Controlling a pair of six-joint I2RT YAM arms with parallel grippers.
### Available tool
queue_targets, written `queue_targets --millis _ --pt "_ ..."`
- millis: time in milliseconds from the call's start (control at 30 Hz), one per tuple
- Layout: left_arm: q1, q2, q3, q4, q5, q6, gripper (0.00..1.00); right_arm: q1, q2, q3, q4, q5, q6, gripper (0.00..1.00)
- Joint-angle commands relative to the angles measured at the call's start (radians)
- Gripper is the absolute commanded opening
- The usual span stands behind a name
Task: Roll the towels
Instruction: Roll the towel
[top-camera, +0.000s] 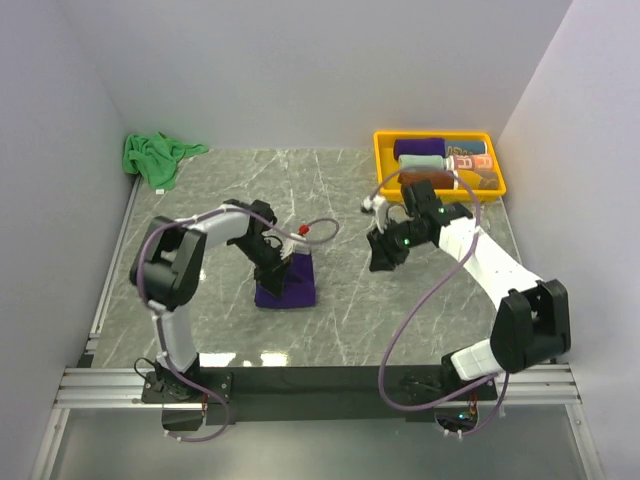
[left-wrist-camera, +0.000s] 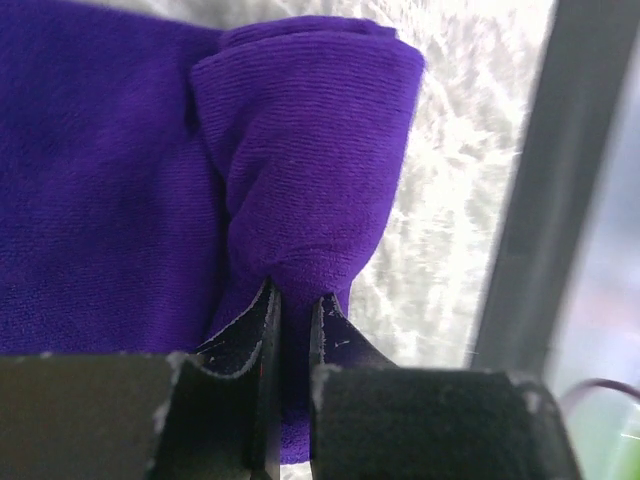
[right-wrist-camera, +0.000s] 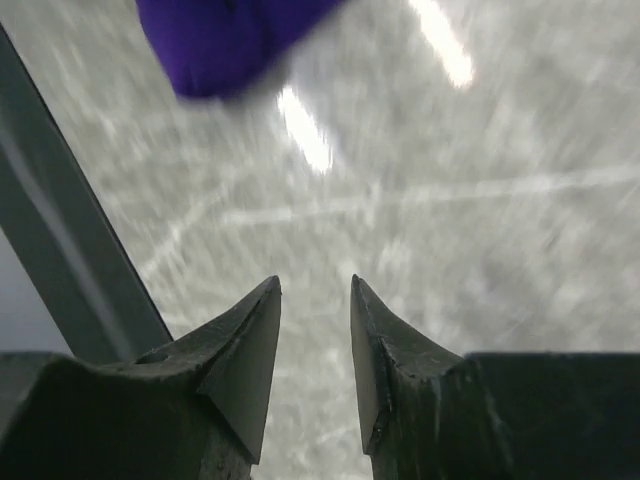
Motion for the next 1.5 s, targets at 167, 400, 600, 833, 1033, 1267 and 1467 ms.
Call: queue_targets --millis 167,400,600,833,1033,1267,1467 --pt "0.068 0.329 0.209 -0.136 -0.14 0.039 0.08 0.142 -0.092 -0.12 0.127 0.183 0.005 0.44" --pt "0.07 0.415 0.278 -0.164 -0.146 0.013 0.1 0.52 0.047 -0.02 0.315 0.526 -0.03 0.43" --pt "0.072 0.427 0.272 -0.161 -0.125 0.0 0.13 0.693 0.245 0.136 0.358 0.575 -0.137 0.5" --pt "0.079 0.443 0.283 -0.159 -0.094 -0.015 0.16 0.727 0.454 0.229 0.325 0.515 -0.208 0.56" --pt "0.102 0.455 0.303 -0.164 -0.093 -0.015 0.15 0.721 0.518 0.183 0.326 0.476 -0.217 0.22" --pt "0.246 0.323 0.261 -0.136 0.048 -0.102 0.38 0.67 0.534 0.175 0.227 0.299 -0.174 0.0" --pt "0.439 0.041 0.171 -0.038 0.226 -0.243 0.48 0.606 0.563 0.23 0.122 0.119 -0.124 0.0"
